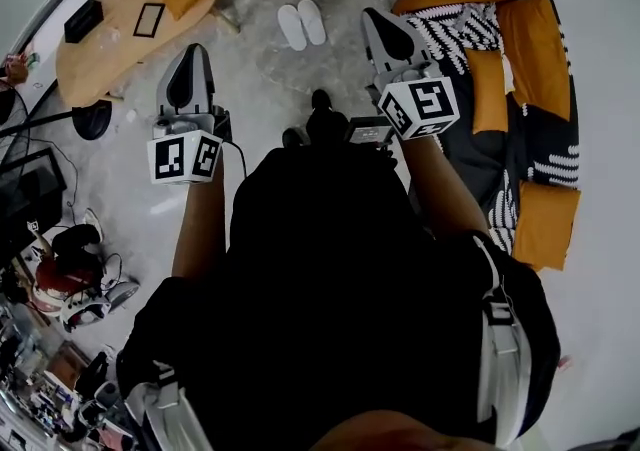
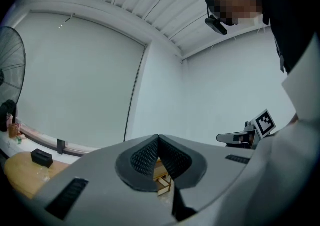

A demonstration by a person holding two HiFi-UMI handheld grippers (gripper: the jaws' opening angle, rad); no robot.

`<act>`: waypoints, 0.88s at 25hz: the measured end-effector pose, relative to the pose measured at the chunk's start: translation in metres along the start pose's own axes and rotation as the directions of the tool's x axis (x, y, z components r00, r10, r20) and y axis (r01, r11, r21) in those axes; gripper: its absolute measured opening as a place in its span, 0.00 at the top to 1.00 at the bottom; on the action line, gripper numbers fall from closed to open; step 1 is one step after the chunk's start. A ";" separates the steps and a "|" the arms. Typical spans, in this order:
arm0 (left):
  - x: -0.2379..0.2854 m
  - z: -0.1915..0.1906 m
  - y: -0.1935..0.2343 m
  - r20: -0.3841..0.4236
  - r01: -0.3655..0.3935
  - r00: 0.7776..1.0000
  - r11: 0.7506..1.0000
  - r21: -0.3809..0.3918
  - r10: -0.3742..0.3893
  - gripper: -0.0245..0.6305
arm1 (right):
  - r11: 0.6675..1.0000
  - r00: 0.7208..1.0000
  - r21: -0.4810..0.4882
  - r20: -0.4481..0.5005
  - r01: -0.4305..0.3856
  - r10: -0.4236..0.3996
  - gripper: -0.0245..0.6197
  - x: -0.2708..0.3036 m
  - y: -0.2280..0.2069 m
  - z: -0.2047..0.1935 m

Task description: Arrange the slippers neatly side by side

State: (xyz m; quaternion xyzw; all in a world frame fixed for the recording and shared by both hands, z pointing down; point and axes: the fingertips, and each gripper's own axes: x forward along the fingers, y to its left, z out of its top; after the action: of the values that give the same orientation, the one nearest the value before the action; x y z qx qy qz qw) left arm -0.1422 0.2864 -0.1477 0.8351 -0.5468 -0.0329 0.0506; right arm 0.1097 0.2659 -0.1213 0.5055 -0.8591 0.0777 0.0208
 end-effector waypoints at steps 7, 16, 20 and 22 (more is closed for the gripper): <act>-0.046 -0.002 -0.011 -0.008 0.048 0.999 0.997 0.064 -0.047 0.94 | 1.000 0.999 -0.013 -0.032 -0.025 0.025 0.91 -0.026 0.044 -0.019; -0.060 0.005 -0.015 0.004 0.082 0.997 0.992 0.095 -0.082 0.94 | 1.000 1.000 -0.024 -0.015 -0.006 0.006 0.91 -0.044 0.066 -0.015; -0.062 0.006 -0.007 0.015 0.088 0.996 0.993 0.083 -0.089 0.94 | 1.000 1.000 -0.019 -0.010 0.020 -0.020 0.91 -0.046 0.072 -0.015; -0.063 0.004 -0.006 0.011 0.093 0.996 0.993 0.075 -0.094 0.94 | 0.999 1.000 -0.019 -0.013 0.028 -0.028 0.91 -0.049 0.073 -0.017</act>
State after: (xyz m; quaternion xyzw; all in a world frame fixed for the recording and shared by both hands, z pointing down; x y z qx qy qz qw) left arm -0.1621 0.3462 -0.1526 0.8608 -0.5083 -0.0210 0.0140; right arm 0.0690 0.3456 -0.1188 0.5167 -0.8525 0.0727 0.0321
